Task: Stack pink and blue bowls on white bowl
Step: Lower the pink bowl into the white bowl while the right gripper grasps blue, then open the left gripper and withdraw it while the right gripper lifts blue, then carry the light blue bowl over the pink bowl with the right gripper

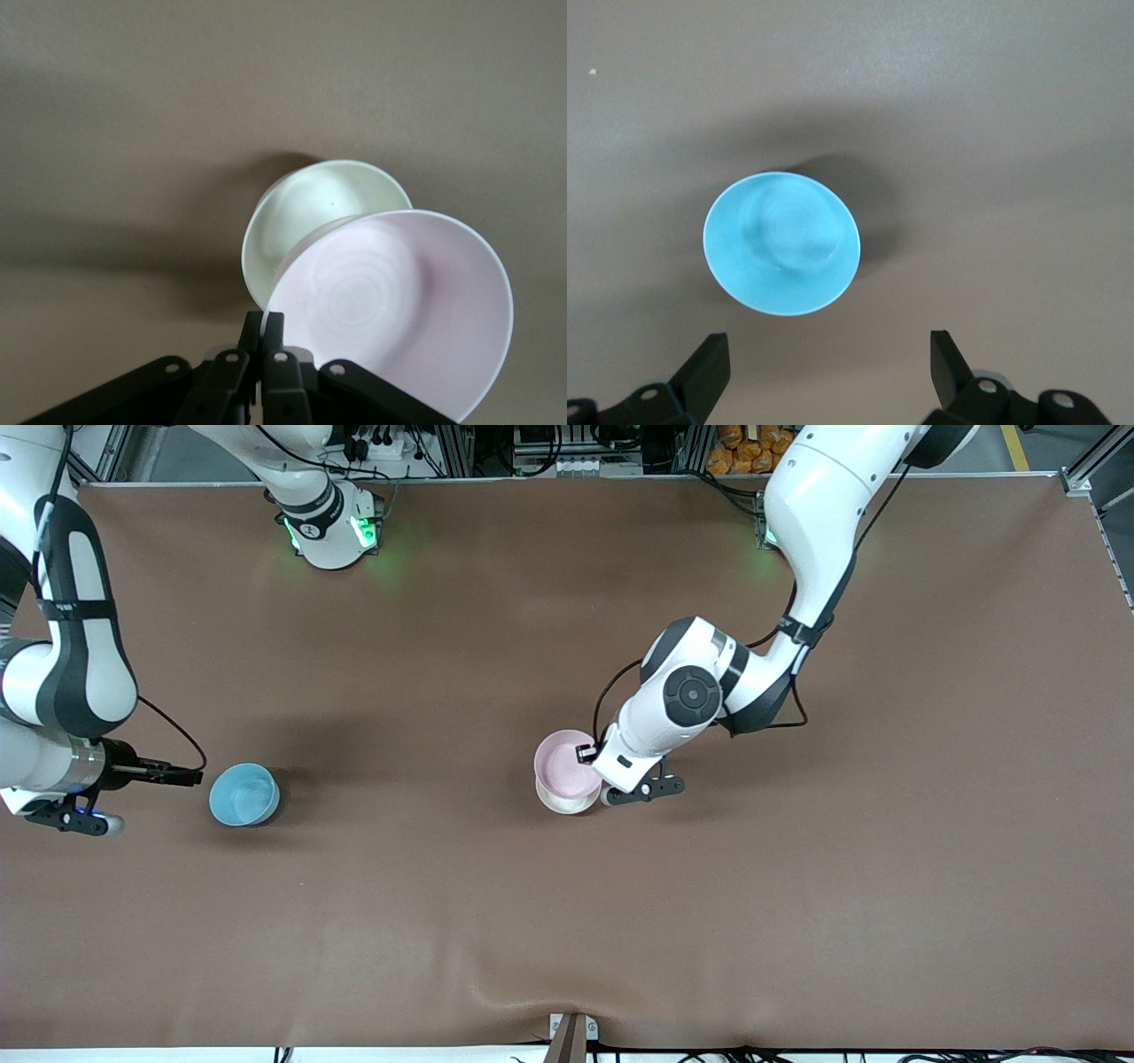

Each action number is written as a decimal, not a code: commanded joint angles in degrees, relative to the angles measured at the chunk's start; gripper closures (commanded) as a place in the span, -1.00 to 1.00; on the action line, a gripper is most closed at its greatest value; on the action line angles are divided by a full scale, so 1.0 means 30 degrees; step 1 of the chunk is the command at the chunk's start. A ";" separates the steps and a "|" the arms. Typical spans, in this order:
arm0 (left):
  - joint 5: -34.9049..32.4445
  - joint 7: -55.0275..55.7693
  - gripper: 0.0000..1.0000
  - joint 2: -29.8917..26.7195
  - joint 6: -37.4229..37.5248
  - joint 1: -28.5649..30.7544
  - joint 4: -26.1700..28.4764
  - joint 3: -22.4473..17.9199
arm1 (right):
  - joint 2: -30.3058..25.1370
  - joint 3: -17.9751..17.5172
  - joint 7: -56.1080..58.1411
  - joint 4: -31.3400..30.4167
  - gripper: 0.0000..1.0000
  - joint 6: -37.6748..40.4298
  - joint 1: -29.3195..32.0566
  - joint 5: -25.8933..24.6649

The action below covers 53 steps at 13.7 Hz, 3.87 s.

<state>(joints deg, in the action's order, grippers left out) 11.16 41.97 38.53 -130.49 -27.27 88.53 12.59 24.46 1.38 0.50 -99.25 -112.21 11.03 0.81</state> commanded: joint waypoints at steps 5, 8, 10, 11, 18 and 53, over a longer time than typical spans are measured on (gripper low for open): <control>0.0234 -0.0046 1.00 0.0747 -0.0009 -0.0227 -0.0623 -0.0270 | 0.2038 -0.0285 0.1267 0.0095 -1.00 -0.2437 0.0836 0.0024; 0.0263 -0.0017 1.00 0.1100 -0.0944 -0.0227 -0.0623 -0.0270 | 0.2684 -0.0285 0.1268 0.0095 -1.00 -0.3203 0.0778 0.0024; 0.0322 -0.0017 1.00 0.1276 -0.1005 -0.0110 -0.0623 -0.0270 | 0.2890 -0.0285 0.1268 0.0066 -1.00 -0.3320 0.0719 0.0024; 0.0380 0.0041 1.00 0.1421 -0.1092 -0.0081 -0.0652 -0.0299 | 0.2978 -0.0285 0.1268 0.0037 -1.00 -0.3321 0.0719 0.0024; 0.0410 0.0100 1.00 0.1744 -0.1588 -0.0109 -0.0652 -0.0299 | 0.3623 -0.0315 0.1239 -0.0286 -1.00 -0.3321 0.0748 0.0024; -0.3135 -0.9889 -1.00 -1.3695 1.2884 1.0523 0.1105 -0.1295 | -0.0627 -0.0549 -1.4219 -0.0257 1.00 -0.3050 -1.0961 0.7407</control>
<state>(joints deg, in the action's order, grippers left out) 2.95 13.52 -0.57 -90.52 3.24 89.58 8.40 22.74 -1.09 -36.62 -98.94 -118.00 -17.18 21.78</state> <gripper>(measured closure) 0.000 0.974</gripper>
